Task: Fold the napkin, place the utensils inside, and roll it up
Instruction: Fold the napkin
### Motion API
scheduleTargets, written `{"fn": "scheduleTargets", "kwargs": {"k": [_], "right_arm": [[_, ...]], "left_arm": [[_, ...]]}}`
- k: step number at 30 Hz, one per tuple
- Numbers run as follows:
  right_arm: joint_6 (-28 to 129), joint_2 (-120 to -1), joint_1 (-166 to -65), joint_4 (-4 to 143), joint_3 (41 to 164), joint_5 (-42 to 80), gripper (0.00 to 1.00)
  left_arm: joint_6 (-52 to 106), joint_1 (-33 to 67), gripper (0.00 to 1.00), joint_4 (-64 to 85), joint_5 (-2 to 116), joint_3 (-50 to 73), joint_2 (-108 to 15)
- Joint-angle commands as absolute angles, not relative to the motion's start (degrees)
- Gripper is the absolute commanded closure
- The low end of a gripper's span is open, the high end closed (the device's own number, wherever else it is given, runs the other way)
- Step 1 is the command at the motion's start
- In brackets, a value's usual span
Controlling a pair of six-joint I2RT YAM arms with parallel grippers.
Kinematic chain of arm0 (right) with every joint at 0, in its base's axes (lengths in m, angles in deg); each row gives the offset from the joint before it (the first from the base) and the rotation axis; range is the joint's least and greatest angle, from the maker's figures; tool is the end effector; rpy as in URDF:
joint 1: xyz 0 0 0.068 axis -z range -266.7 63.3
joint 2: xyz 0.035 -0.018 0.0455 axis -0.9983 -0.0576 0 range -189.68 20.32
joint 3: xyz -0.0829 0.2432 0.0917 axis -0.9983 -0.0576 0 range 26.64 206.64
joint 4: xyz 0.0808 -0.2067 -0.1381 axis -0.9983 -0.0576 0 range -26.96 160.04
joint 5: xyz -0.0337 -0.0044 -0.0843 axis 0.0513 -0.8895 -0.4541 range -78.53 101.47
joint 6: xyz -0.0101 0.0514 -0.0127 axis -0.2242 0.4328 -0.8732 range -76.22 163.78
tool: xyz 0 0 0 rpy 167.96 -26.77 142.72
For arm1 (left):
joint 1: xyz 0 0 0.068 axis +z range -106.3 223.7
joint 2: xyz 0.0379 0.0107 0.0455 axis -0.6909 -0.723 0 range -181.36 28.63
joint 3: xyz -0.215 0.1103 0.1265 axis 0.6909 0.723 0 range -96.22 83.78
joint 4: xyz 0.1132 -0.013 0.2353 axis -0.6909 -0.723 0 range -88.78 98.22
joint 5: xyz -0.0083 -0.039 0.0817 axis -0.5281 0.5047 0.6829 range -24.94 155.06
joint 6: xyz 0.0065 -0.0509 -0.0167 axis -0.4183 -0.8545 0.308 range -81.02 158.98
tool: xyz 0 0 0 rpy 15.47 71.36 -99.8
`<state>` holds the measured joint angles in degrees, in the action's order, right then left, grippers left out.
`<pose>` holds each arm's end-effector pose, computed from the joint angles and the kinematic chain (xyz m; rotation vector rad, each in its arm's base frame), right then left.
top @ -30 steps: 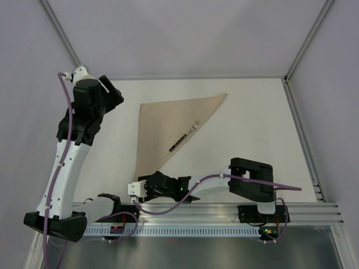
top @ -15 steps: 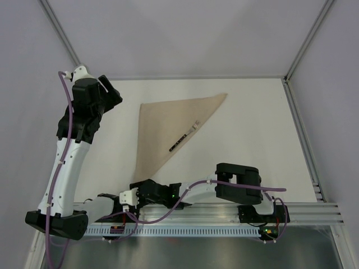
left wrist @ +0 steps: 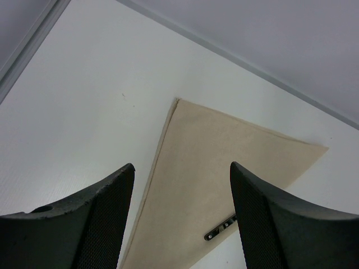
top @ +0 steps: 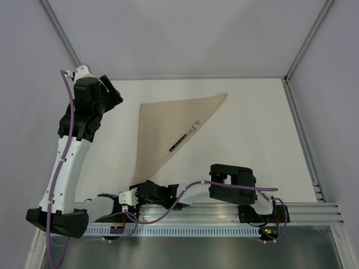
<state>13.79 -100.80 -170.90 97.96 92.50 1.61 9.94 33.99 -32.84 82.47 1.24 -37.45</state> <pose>0.0508 0.4393 0.1223 -1.6733 1.2117 0.4138 0.2277 -0.0281 0.4367 -0.5223 1.9117 -0.1352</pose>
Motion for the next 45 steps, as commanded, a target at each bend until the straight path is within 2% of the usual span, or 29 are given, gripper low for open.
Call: {"fn": "scheduleTargets", "kwargs": {"k": [1, 5, 8, 20, 37, 45], "right_arm": [[13.81, -101.84, -170.9, 101.15, 94.4, 0.67, 0.57], [14.6, -101.76, -170.37, 100.98, 94.49, 0.4, 0.74], [15.31, -101.49, -169.93, 100.81, 94.84, -0.3, 0.8], [23.12, -100.09, -164.4, 93.16, 100.03, 2.51, 0.96], [31.57, -89.98, -155.44, 84.2, 98.71, 1.98, 1.0], [34.55, -87.87, -147.79, 80.15, 98.45, 1.81, 1.0]], "left_arm": [[12.09, 34.3, 0.26, -33.0, 80.71, -0.15, -37.37], [12.0, 34.21, 0.26, -32.82, 80.62, 0.02, -37.63], [11.91, 34.21, 0.26, -32.56, 80.53, 0.28, -37.9], [11.82, 34.38, 0.26, -31.33, 80.0, 1.34, -38.25], [10.59, 35.09, 0.3, -29.05, 77.37, 2.31, -40.45], [10.33, 35.09, 0.42, -27.64, 76.14, 3.36, -41.68]]}}
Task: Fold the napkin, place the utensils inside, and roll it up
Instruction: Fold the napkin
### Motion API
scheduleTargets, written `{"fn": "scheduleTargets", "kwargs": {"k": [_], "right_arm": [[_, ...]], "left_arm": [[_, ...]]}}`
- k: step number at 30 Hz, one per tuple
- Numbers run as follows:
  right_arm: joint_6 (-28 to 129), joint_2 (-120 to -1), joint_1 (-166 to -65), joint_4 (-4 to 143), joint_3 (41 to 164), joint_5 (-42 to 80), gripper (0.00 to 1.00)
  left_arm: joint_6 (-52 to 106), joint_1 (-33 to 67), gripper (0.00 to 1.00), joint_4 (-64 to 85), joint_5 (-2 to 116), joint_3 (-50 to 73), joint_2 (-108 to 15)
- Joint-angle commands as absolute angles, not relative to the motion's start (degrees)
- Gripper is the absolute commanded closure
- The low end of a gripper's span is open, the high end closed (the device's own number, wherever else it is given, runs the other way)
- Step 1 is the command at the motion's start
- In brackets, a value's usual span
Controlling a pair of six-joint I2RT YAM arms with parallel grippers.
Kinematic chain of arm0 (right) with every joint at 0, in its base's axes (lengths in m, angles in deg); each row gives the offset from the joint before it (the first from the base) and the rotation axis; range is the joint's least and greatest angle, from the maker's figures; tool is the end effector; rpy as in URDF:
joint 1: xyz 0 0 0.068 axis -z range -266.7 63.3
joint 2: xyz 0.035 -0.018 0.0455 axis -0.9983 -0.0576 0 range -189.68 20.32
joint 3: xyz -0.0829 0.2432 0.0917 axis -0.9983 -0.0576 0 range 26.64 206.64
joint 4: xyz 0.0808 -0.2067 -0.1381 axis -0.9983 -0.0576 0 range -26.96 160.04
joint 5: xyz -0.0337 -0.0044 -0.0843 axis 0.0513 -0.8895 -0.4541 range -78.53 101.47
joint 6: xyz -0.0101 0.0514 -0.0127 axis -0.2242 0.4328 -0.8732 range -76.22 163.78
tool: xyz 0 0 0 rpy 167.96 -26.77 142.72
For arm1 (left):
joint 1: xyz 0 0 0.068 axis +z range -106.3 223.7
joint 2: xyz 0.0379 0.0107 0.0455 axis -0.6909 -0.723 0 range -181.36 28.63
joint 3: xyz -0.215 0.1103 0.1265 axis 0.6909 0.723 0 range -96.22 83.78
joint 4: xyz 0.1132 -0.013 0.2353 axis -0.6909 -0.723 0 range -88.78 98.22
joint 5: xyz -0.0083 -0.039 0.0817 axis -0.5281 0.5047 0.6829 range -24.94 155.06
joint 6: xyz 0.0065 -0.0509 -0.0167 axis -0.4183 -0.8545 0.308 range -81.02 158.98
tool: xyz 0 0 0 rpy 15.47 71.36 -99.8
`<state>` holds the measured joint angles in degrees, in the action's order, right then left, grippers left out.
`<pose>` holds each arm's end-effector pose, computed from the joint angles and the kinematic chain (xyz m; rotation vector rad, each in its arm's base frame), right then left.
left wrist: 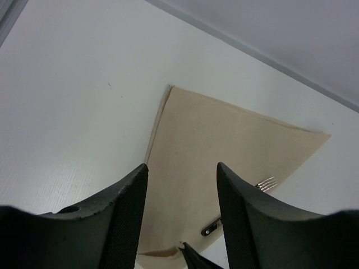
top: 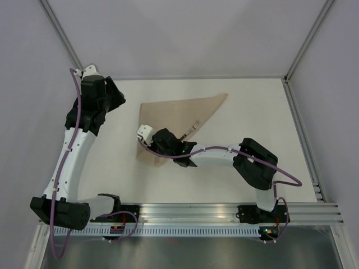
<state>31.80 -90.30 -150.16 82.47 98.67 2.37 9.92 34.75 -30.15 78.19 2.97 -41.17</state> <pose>0.2016 0.3909 0.2065 -1.1697 1.6777 0.4062 0.2526 -0.0316 0.4168 -0.4956 1.9786 -0.1818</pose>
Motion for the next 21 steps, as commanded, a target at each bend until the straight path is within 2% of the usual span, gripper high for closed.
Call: {"fn": "scheduleTargets", "kwargs": {"k": [1, 5, 15, 21], "right_arm": [[34.82, -87.78, -146.04, 79.8, 98.62, 1.81, 1.0], [36.48, -87.69, -141.38, 77.17, 99.15, 2.59, 1.0], [38.42, -88.4, -129.52, 74.09, 100.46, 4.71, 1.0], [39.13, -89.1, -125.99, 72.85, 100.73, 6.11, 1.0]], "left_arm": [[10.33, 35.09, 0.43, -27.55, 75.79, 3.36, -41.85], [10.24, 35.17, 0.46, -27.02, 74.82, 3.27, -43.08], [9.98, 35.09, 0.47, -25.35, 72.45, 4.5, -45.11], [9.71, 35.09, 0.47, -23.6, 69.11, 6.7, -46.77]]}}
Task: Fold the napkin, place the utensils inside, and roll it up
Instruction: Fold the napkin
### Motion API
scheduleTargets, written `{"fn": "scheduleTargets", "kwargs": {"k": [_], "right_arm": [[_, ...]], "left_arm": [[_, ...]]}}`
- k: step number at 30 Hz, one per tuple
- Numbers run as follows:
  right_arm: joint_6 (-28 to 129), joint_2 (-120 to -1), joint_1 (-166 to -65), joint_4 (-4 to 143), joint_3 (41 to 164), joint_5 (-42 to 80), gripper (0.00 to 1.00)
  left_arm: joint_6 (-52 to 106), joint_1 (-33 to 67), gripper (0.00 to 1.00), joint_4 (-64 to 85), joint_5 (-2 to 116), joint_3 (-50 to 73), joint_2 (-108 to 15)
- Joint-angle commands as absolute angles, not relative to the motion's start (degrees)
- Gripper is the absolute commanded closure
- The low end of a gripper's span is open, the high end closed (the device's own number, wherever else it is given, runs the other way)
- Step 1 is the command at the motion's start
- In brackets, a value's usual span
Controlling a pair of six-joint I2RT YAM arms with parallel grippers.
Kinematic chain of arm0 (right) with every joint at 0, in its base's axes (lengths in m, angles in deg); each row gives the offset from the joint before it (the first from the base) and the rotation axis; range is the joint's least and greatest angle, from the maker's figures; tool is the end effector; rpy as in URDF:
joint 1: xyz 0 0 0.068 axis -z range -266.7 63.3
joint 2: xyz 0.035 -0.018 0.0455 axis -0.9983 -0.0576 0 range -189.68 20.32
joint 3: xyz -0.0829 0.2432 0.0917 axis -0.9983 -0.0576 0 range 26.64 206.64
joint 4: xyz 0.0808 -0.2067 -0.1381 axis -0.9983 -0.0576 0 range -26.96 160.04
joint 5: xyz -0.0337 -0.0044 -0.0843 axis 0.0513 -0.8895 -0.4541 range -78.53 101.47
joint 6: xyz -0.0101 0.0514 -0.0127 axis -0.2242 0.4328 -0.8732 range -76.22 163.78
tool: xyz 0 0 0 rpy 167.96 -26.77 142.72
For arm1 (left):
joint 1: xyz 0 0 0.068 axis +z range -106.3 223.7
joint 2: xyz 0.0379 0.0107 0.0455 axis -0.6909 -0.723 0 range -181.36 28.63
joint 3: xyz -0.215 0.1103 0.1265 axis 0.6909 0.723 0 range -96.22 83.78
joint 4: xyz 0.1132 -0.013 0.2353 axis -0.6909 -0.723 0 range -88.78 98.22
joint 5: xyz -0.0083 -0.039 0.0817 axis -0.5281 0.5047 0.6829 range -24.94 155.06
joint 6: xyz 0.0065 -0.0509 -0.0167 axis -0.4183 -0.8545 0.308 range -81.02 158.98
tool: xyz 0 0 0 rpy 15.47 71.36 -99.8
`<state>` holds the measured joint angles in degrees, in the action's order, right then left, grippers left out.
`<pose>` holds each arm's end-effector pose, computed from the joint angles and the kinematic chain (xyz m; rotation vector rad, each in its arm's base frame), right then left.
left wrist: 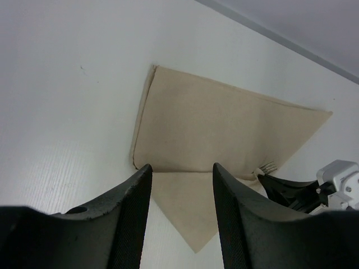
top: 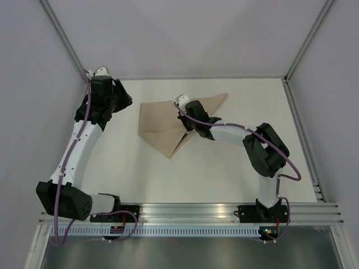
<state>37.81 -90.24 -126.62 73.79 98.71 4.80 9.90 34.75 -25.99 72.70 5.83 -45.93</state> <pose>0.3337 0.2738 0.1928 -0.7884 2.0327 0.2116 0.2819 -0.0396 0.3862 -0.4482 2.0660 -0.2575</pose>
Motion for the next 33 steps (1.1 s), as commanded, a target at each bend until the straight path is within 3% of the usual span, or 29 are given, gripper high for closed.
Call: {"fn": "scheduleTargets", "kwargs": {"k": [1, 11, 33], "right_arm": [[39.21, -89.19, -125.81, 72.85, 100.73, 6.03, 1.0], [39.04, -90.86, -122.04, 73.21, 101.52, 5.5, 1.0], [38.6, -93.32, -118.34, 72.94, 102.14, 5.06, 1.0]], "left_arm": [[9.71, 35.09, 0.48, -23.07, 68.06, 7.31, -47.12], [10.59, 34.3, 0.48, -18.68, 61.02, 11.45, -49.41], [10.77, 26.65, 0.47, -12.52, 59.0, 14.79, -57.67]]}}
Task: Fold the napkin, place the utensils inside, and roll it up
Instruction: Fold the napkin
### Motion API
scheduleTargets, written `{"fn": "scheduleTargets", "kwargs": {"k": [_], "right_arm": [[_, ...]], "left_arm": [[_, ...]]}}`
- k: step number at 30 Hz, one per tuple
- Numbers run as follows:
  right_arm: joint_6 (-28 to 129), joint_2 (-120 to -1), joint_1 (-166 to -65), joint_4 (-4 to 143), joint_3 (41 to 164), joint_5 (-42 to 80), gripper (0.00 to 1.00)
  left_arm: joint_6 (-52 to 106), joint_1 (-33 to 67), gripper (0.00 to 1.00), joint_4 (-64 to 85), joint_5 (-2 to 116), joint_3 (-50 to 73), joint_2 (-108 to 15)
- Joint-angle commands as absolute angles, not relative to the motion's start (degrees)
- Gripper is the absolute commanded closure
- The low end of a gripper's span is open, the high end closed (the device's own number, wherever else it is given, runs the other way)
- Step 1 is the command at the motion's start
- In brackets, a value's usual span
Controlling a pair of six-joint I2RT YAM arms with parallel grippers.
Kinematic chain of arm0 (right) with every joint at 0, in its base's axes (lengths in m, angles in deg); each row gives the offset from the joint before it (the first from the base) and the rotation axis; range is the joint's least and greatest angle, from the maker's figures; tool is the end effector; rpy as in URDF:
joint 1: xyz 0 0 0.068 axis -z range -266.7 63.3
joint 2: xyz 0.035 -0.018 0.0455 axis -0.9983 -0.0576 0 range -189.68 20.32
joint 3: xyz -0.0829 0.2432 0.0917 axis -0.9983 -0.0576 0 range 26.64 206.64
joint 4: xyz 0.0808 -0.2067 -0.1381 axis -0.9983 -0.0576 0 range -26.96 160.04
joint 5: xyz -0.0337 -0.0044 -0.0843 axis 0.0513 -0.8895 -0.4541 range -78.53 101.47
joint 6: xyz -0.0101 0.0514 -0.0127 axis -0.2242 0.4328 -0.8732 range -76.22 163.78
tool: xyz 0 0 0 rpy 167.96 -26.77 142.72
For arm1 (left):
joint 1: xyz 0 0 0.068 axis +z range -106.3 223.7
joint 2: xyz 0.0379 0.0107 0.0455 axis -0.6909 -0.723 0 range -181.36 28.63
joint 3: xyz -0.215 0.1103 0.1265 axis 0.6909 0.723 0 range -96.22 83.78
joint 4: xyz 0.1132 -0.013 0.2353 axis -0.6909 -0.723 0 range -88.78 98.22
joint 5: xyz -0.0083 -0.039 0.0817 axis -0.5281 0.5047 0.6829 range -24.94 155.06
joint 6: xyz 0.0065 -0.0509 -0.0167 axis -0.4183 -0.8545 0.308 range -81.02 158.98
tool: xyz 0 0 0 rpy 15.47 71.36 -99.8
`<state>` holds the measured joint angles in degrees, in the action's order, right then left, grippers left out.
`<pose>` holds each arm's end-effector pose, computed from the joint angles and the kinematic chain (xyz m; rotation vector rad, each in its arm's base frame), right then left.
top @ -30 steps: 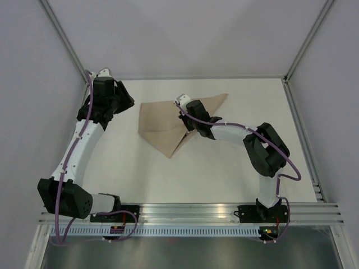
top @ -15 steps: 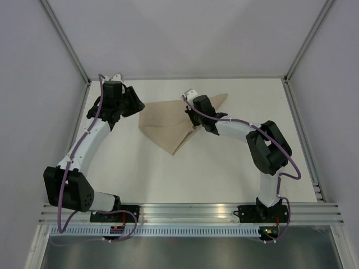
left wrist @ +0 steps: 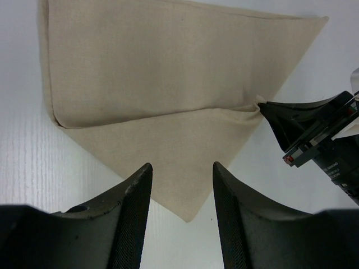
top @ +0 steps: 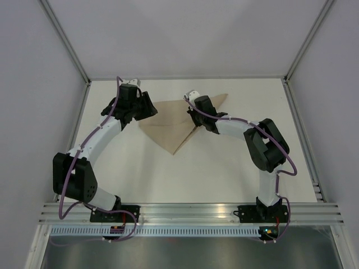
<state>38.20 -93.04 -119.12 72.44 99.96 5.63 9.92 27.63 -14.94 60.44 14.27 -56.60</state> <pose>0.3712 0.2314 0.1774 -0.6722 2.1237 0.1436 0.3215 -0.0956 0.2991 -0.2160 2.2876 -0.5072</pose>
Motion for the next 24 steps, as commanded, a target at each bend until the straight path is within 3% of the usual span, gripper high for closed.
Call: {"fn": "scheduleTargets", "kwargs": {"k": [1, 24], "right_arm": [[38.51, -93.41, -118.25, 72.94, 102.14, 5.06, 1.0], [38.77, -92.09, -115.97, 73.64, 98.54, 5.58, 1.0]], "left_arm": [[10.59, 26.39, 0.47, -12.08, 59.0, 14.96, -57.93], [9.28, 22.96, 0.45, -10.23, 59.17, 14.7, -63.47]]}}
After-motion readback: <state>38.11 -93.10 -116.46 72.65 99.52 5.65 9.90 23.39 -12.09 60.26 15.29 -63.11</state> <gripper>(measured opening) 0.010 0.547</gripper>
